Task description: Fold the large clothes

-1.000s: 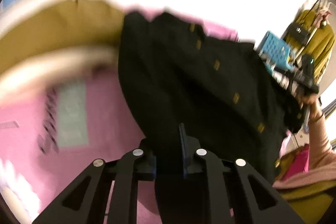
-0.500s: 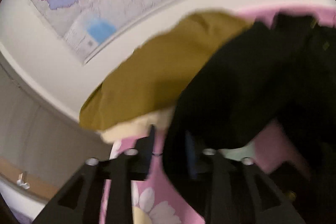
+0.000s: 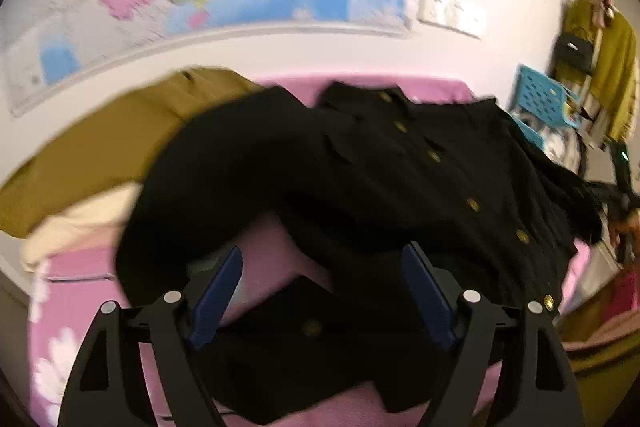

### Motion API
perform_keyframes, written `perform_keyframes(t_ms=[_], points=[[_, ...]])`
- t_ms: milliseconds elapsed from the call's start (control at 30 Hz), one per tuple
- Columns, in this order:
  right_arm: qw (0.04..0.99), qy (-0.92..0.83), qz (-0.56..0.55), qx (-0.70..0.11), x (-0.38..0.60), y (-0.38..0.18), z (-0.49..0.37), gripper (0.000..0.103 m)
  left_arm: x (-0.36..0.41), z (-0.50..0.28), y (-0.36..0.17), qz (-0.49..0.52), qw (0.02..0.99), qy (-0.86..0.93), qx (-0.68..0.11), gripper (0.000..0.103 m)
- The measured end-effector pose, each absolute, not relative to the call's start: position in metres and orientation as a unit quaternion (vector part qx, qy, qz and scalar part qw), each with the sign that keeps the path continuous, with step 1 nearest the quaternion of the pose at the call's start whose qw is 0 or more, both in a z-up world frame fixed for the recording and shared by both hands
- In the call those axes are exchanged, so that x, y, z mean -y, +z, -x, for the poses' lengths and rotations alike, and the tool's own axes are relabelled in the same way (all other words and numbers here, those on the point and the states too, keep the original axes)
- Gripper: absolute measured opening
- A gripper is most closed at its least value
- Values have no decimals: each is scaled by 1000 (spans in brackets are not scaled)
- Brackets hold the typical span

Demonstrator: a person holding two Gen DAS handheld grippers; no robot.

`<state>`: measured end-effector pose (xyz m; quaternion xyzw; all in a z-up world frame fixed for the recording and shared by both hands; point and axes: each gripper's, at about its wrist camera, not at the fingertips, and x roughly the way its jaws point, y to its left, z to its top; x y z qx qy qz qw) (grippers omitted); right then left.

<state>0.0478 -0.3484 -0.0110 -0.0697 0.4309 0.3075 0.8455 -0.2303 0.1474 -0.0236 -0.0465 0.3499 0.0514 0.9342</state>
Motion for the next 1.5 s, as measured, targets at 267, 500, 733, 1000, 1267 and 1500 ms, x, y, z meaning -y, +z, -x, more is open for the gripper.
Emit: perform_keyframes(t_ms=[267, 500, 733, 1000, 1267, 1500], points=[[875, 211, 49, -432, 397, 2, -81, 53, -155, 233, -57, 80, 922, 12, -380, 80], [920, 221, 16, -324, 402, 39, -30, 76, -153, 266, -63, 96, 928, -8, -360, 80], [868, 374, 25, -325, 360, 35, 13, 78, -118, 272, -77, 35, 929, -48, -366, 84], [843, 343, 53, -412, 326, -38, -8, 46, -104, 236, -97, 33, 926, -38, -373, 40], [849, 380, -102, -353, 392, 22, -4, 8, -119, 263, -40, 143, 923, -74, -350, 4], [837, 351, -51, -418, 377, -5, -8, 13, -114, 273, -51, 104, 896, -44, -429, 16]])
